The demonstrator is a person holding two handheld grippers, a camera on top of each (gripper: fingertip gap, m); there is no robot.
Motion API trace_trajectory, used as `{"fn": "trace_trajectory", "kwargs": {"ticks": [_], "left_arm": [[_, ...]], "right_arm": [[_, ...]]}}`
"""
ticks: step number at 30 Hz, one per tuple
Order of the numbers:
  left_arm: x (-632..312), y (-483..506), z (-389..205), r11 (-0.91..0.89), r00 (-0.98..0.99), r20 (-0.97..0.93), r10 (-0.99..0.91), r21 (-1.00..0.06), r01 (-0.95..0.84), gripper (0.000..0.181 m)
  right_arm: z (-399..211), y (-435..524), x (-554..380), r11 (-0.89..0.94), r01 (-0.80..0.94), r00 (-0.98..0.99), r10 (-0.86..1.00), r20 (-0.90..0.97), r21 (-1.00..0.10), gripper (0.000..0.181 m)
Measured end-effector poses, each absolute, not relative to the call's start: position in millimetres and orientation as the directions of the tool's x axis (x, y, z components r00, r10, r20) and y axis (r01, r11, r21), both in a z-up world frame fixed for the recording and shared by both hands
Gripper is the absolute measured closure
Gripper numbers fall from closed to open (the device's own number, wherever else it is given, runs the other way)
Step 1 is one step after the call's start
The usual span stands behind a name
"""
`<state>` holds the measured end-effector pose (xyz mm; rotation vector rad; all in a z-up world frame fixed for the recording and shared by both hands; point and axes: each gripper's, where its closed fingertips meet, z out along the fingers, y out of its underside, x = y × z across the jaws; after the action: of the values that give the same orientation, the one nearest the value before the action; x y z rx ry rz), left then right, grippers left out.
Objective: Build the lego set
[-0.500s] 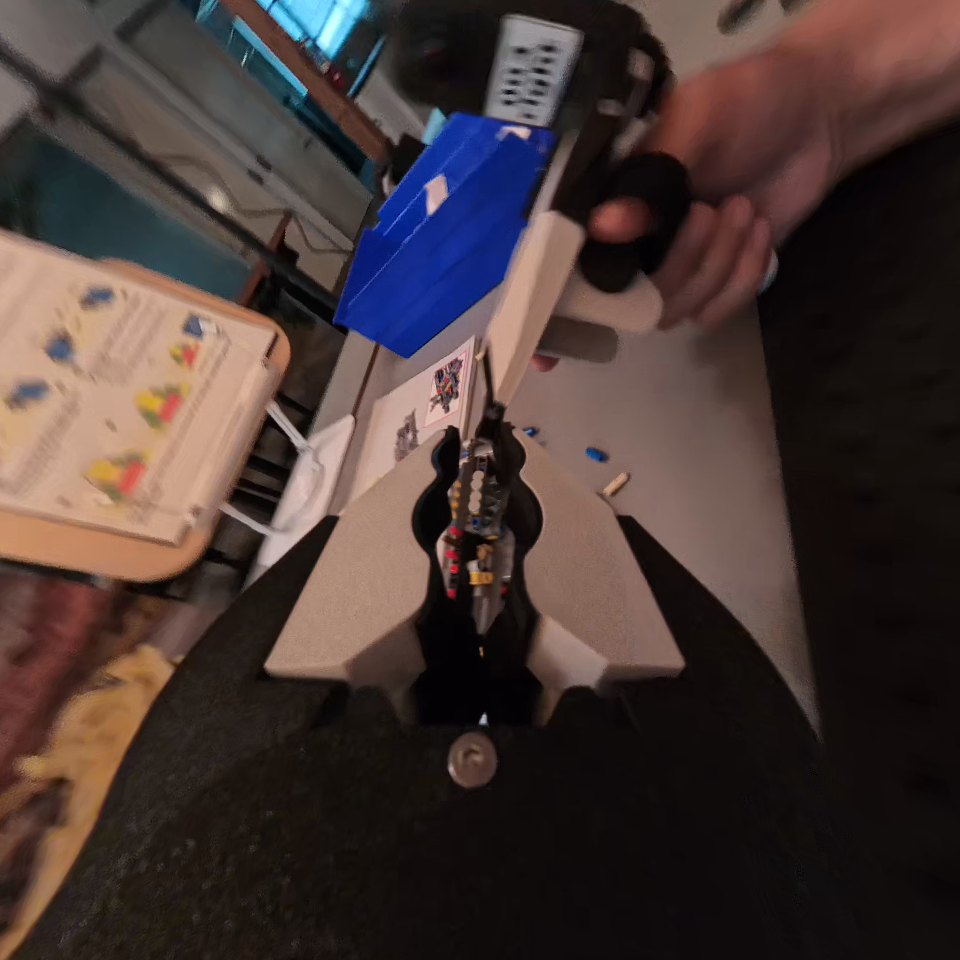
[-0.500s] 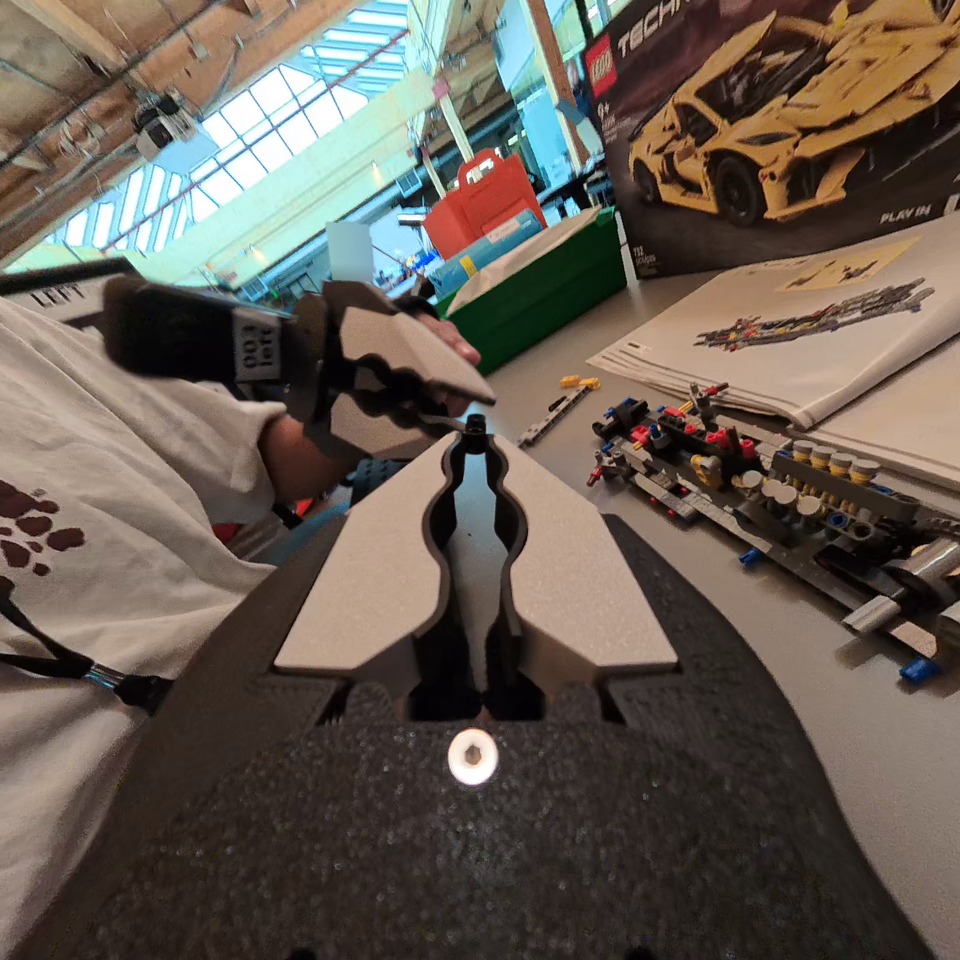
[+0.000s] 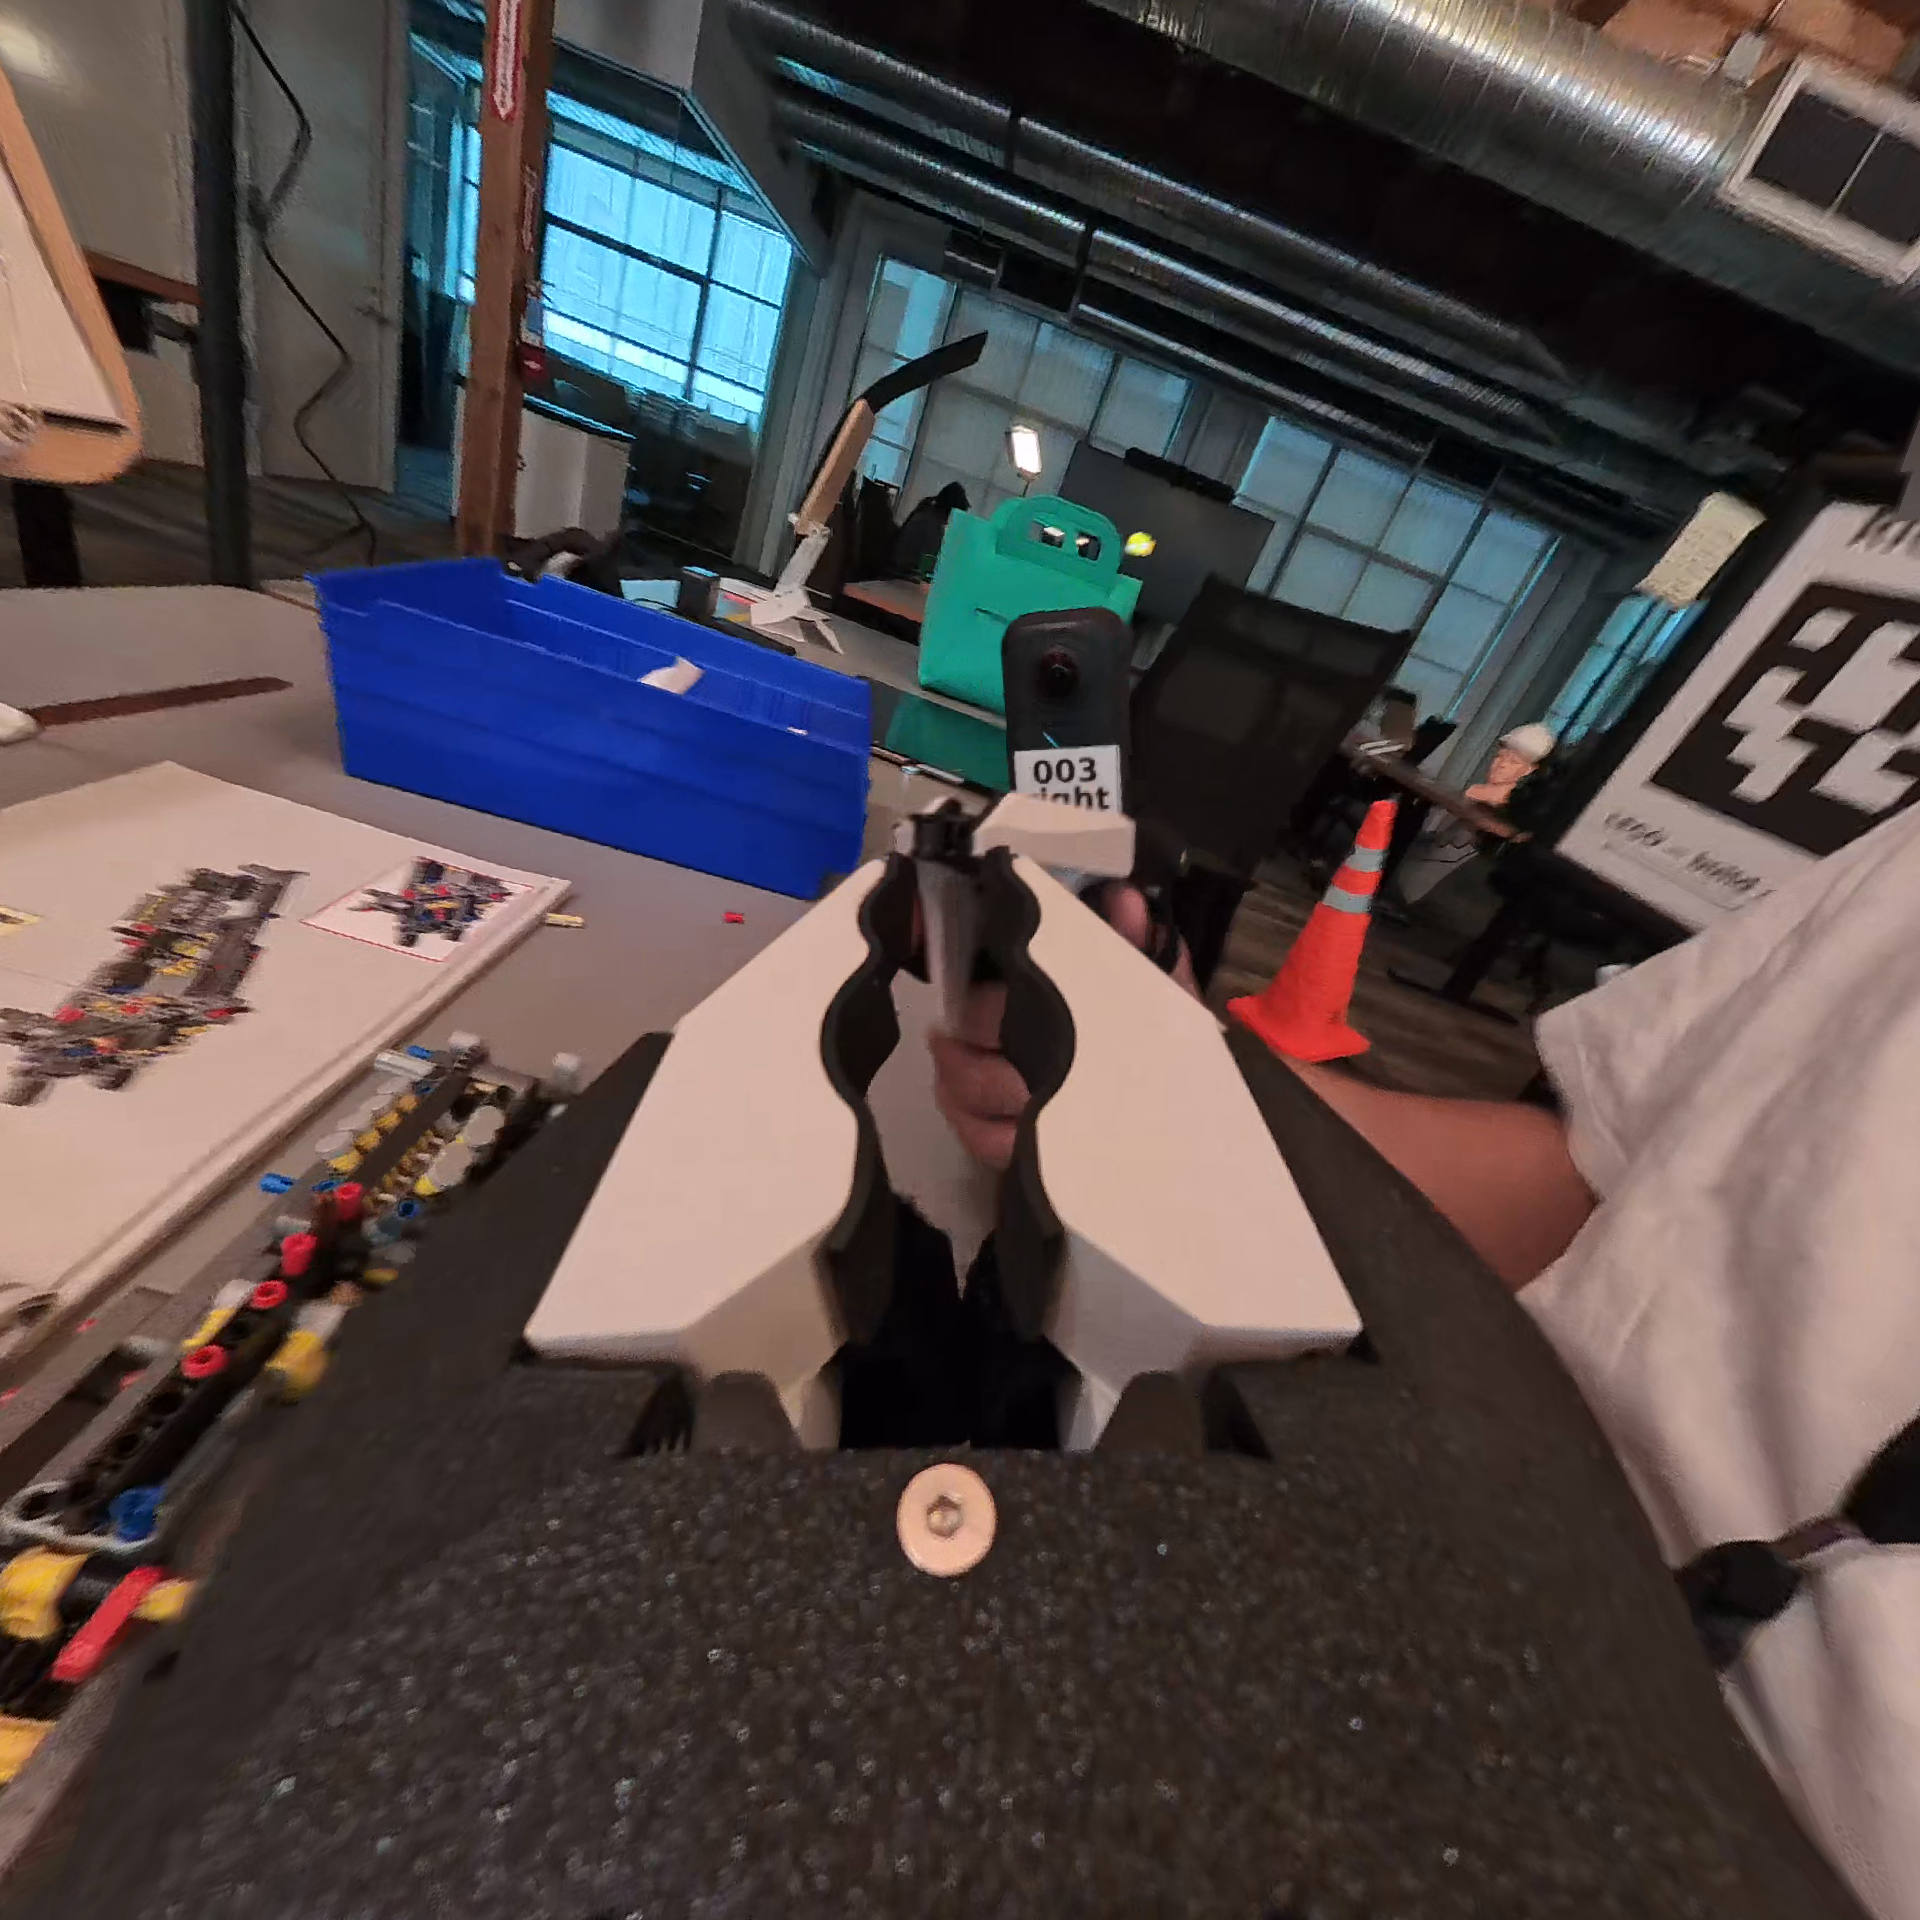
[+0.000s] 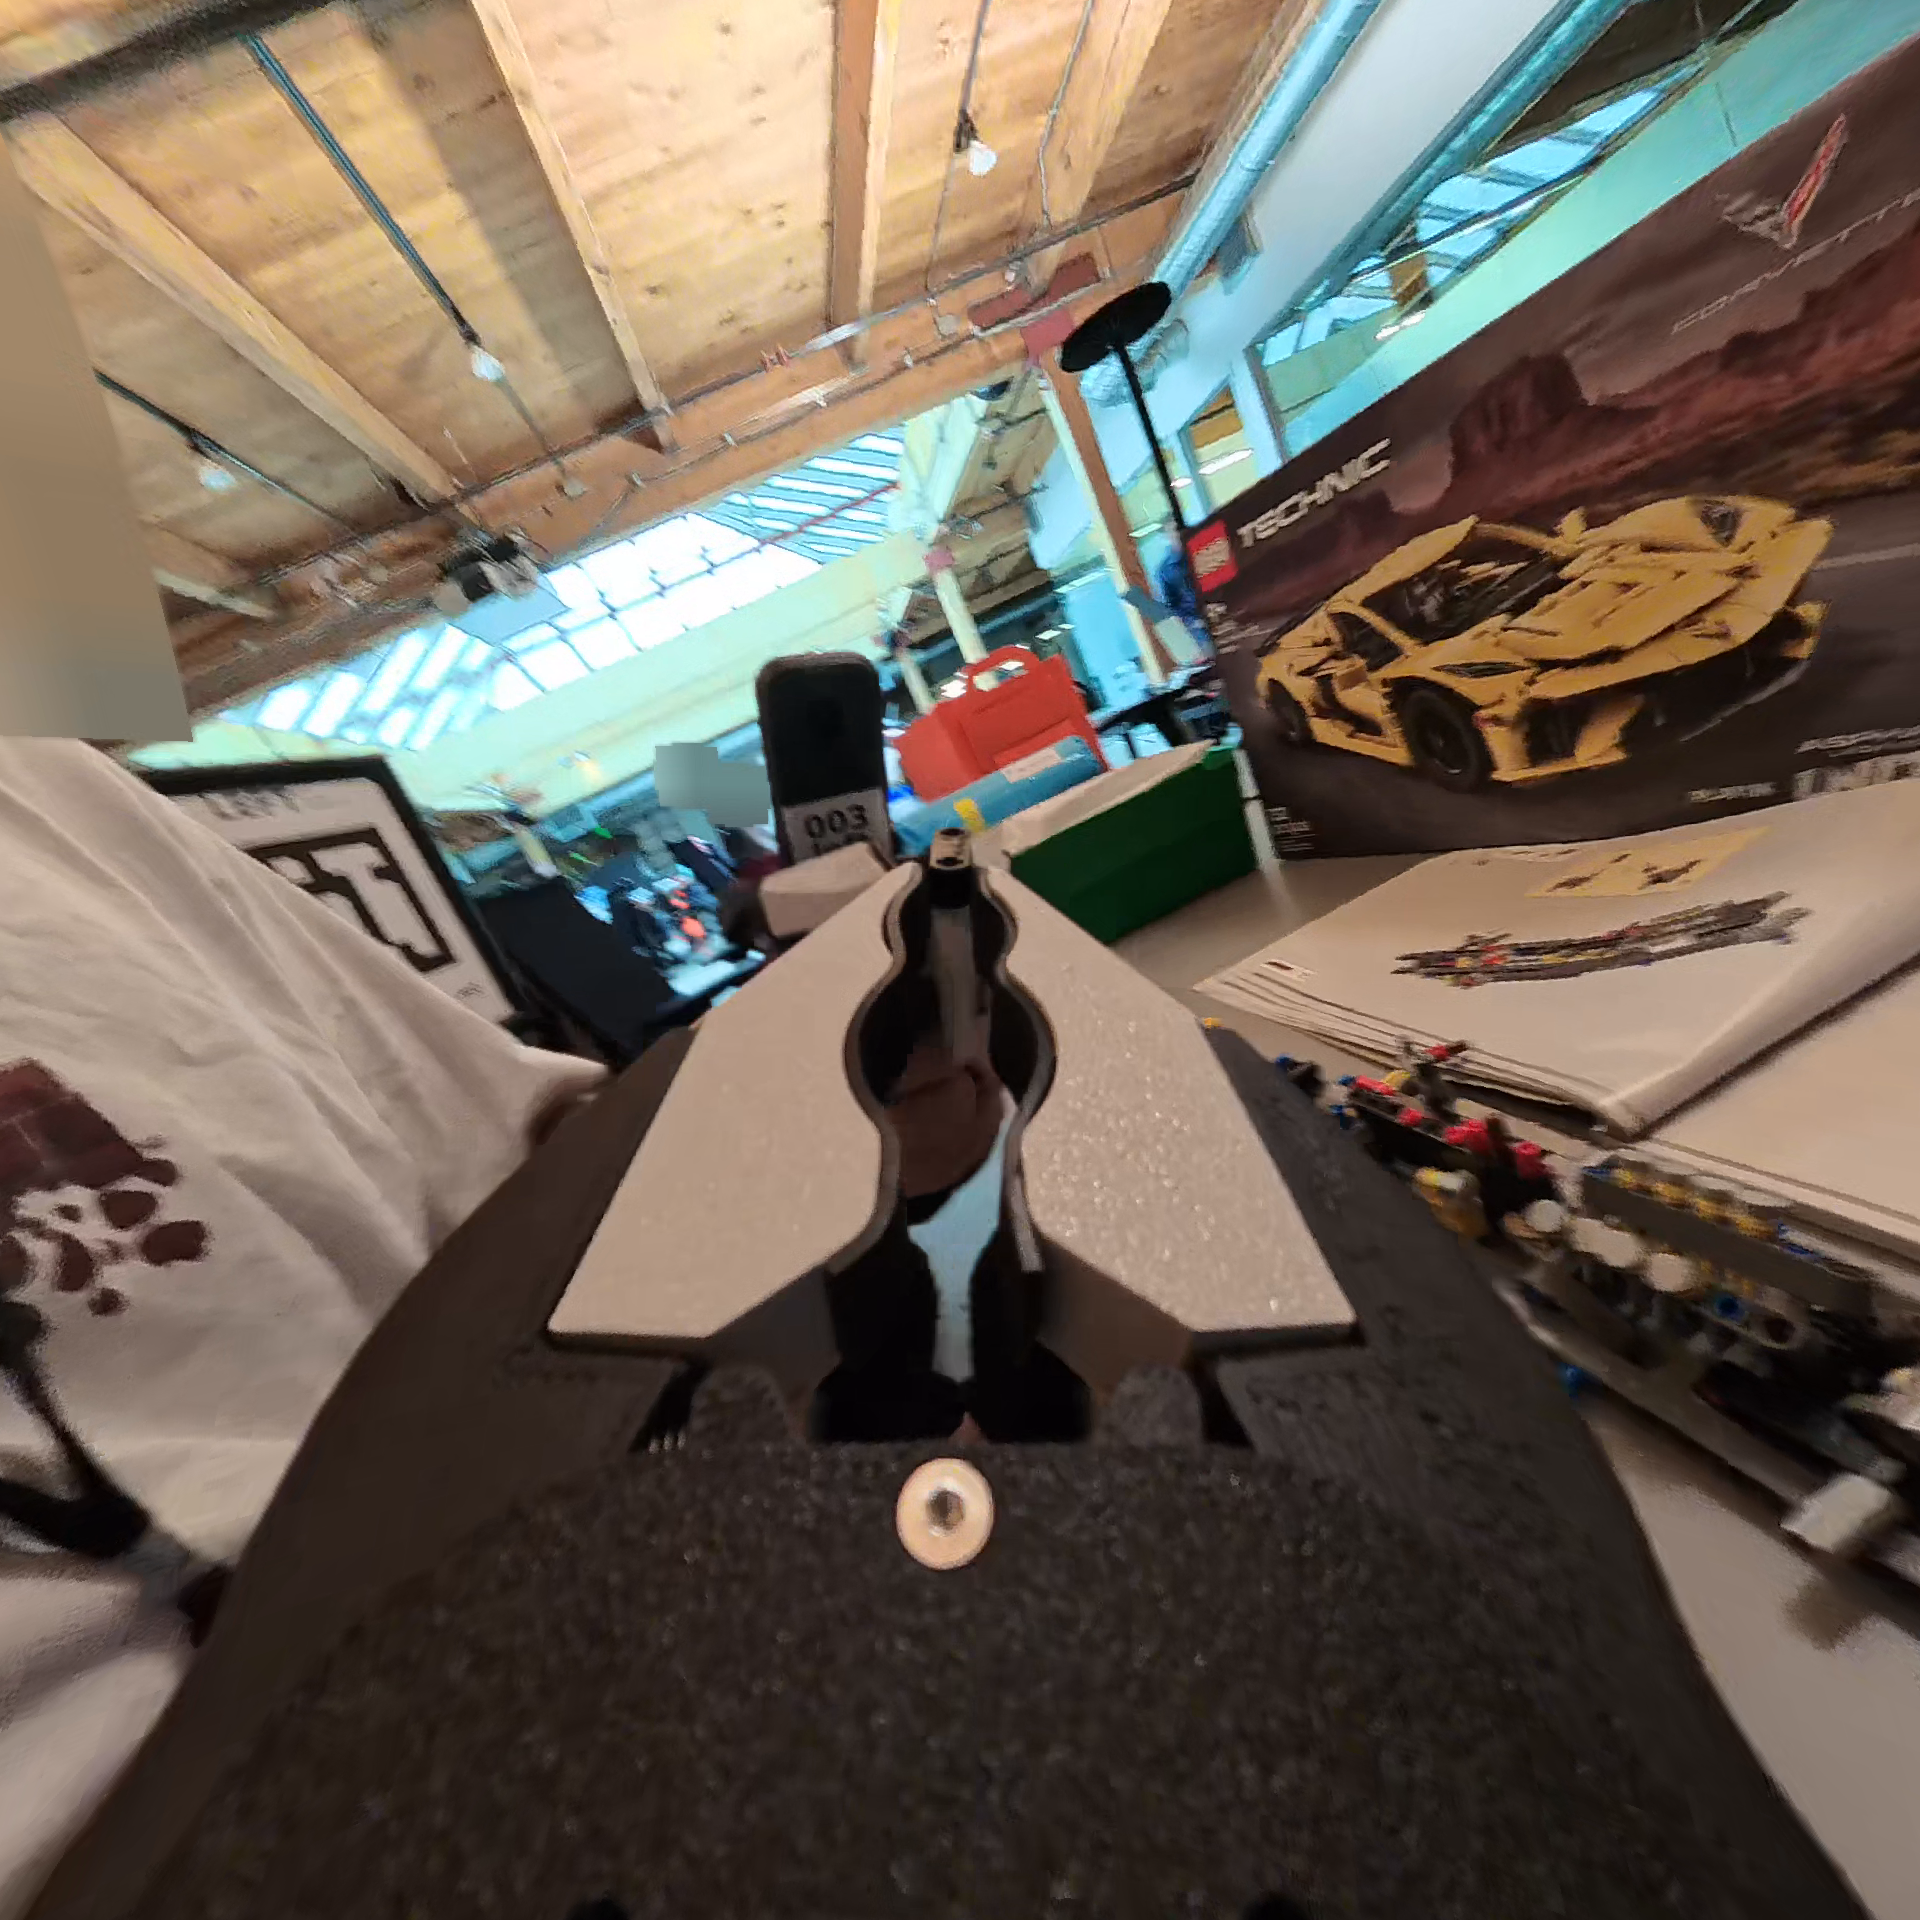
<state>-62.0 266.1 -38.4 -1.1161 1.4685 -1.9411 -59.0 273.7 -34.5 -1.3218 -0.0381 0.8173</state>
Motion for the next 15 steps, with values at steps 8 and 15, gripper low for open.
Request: {"fn": "trace_trajectory", "kwargs": {"ticks": [8,15], "left_arm": [[-52,263,-34,-0.57,-0.547,0.58,-0.603,-0.793,-0.213,0.165],[-39,272,-32,-0.695,-0.464,0.703,-0.539,-0.682,-0.227,0.171]], "right_arm": [[-34,279,-52,0.203,-0.255,0.915,0.367,-0.168,-0.945,0.176],[-37,281,-49,0.27,0.193,0.973,0.071,0.22,-0.943,0.175]]}}
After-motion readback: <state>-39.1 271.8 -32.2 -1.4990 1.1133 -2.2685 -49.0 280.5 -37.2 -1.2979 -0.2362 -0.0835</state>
